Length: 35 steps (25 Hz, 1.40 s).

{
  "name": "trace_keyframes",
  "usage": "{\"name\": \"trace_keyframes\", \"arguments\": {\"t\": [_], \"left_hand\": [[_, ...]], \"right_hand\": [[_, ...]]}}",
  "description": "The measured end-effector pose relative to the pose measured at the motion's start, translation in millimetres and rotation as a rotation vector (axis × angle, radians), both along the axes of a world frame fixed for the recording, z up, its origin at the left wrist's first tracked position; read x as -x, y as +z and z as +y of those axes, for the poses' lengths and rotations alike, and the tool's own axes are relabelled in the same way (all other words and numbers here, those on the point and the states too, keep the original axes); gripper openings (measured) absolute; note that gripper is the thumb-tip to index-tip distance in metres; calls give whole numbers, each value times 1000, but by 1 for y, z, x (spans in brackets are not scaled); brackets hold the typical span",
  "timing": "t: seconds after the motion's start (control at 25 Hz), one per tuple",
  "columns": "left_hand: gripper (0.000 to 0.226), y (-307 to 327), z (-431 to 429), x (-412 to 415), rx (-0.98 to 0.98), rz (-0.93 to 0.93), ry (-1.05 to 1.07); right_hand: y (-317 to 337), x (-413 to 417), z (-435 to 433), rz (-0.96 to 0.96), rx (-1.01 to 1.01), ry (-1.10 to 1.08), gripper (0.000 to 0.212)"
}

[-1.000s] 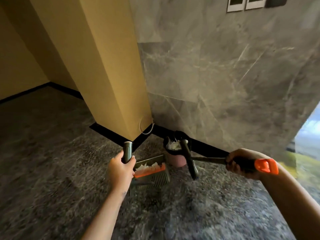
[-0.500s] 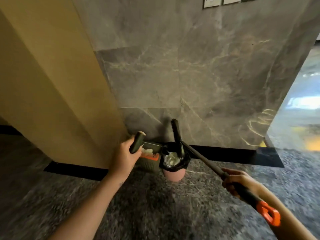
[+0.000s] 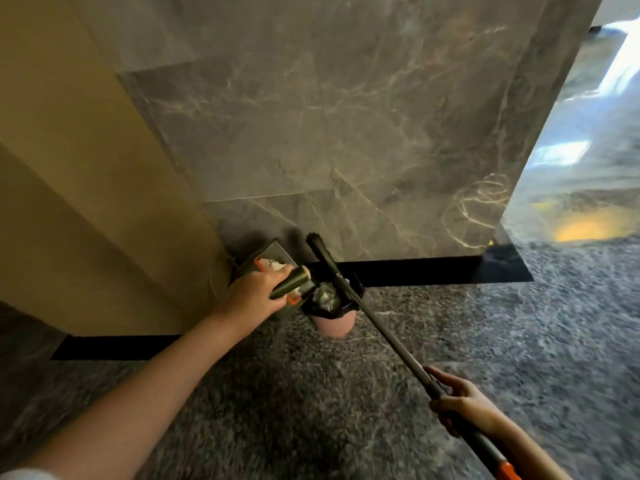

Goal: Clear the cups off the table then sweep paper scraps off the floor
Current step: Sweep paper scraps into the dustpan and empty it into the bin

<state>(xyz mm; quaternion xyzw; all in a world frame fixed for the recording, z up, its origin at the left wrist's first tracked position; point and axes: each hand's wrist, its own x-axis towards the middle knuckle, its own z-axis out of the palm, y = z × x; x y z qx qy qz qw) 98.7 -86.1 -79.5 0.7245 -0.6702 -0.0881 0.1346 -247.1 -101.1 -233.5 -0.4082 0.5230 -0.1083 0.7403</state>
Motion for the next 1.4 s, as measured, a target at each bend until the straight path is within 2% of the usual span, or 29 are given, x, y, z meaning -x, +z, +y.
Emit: {"name": "trace_keyframes", "arguments": {"t": [0.2, 0.4, 0.56, 0.8, 1.0, 1.16, 1.28, 1.4], "left_hand": [[59, -10, -9, 21, -222, -228, -315], [58, -13, -11, 31, -315, -341, -495], [56, -19, -3, 35, -378, -513, -728], [55, -23, 2, 14, -342, -417, -617], [53, -26, 11, 28, -365, -624, -771], [51, -30, 9, 30, -379, -659, -759], [55, -36, 24, 34, -406, -766, -837], [59, -43, 29, 38, -421, -787, -860]], "right_hand": [[-7, 10, 6, -30, -34, -55, 66], [-8, 11, 12, -32, -38, -101, 59], [-13, 17, 21, 173, 12, 1, 66], [-4, 14, 17, 283, 137, 59, 66], [-3, 5, 19, 320, 190, 96, 67], [-7, 4, 19, 328, 193, 75, 67], [-8, 2, 24, 346, 195, 105, 69], [-10, 1, 26, 351, 196, 98, 69]]}}
